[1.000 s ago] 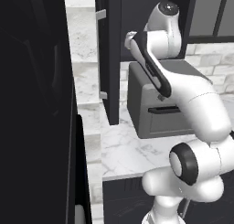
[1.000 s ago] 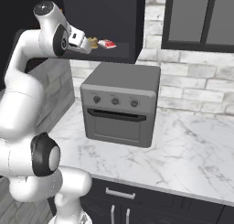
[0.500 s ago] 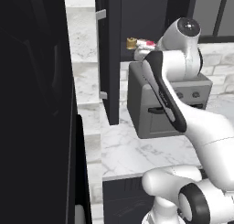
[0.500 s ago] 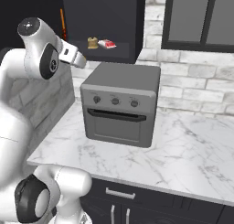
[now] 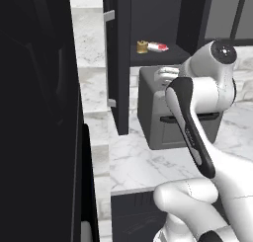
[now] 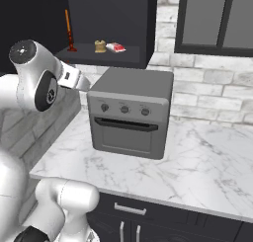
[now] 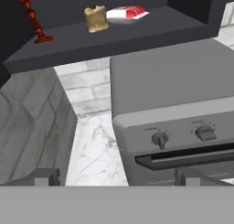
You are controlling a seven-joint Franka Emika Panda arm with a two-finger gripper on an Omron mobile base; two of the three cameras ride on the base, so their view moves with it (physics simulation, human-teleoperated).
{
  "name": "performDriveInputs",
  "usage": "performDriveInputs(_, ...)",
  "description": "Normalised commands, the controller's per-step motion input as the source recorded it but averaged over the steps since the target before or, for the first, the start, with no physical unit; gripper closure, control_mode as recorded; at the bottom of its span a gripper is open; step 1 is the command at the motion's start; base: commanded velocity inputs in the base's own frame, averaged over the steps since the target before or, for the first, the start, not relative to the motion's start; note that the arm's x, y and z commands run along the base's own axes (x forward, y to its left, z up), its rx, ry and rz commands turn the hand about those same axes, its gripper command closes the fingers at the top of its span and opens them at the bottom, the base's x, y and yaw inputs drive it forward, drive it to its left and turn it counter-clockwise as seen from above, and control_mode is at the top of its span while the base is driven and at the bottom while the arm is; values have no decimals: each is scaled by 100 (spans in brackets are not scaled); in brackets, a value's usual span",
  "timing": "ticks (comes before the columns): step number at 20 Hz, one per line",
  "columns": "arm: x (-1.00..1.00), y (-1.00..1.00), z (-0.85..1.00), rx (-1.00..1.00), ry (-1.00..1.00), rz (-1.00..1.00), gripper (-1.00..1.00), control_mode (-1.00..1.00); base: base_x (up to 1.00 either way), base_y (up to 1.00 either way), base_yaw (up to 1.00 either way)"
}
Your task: Pick the candle and candle from the dining table and place them in the open cabinet. Close the cabinet after placing the objects.
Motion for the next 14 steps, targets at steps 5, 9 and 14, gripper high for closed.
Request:
performDriveInputs(5,-40,-1,-37,-2,0,5,-100,-100,0,0,0)
performDriveInputs(9,-31,0,-37,-8,0,3,-100,-100,0,0,0)
performDriveInputs(14,-28,0,-18,-7,-2,1,-100,-100,0,0,0)
